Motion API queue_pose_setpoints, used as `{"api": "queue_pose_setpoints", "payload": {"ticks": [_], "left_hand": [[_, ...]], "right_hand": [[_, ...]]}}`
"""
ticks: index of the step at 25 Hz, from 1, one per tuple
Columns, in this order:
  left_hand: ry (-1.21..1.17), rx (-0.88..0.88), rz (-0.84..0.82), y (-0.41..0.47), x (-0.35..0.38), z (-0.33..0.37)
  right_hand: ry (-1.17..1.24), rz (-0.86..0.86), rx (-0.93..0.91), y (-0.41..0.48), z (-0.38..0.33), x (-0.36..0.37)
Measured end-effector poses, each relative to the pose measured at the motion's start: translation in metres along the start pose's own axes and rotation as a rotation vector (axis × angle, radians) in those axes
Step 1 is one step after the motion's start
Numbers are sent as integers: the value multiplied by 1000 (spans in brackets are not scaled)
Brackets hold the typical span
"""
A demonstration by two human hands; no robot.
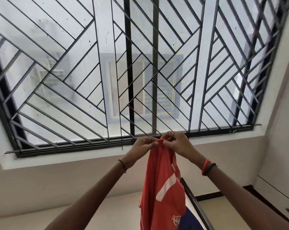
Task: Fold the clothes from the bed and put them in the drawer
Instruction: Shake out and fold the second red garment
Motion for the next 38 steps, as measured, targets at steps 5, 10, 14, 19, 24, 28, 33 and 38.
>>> {"api": "queue_pose_setpoints", "payload": {"ticks": [5,10,14,19,24,28,33,38], "left_hand": [[-97,-77,-38,-6,-2,9],[-178,-169,-80,-10,6,7],[-193,-150,-127,-14,9,4],[-36,-52,155,-13,19,-1],[171,91,245,-17,42,-16],[234,131,169,-20,48,-26],[103,19,198,-16,39,-27],[-57,-159,-54,-11,41,-28]], "right_hand": [[233,67,112,0,7,1],[335,42,116,-2,6,1],[382,94,122,-3,7,1],[590,90,384,-13,19,14],[707,-68,552,-24,27,11],[779,-73,490,-27,39,6],[930,-114,365,-37,43,4],[903,-194,302,-44,33,-2]]}}
Point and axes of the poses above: each hand's wrist, its own y-axis towards the middle knuckle, its own x-axis out of the palm, z = x × y, the point moved 1 cm from there along y, towards the middle knuckle, and after that the axes turned 5 degrees about -z, right-handed, at the moved point
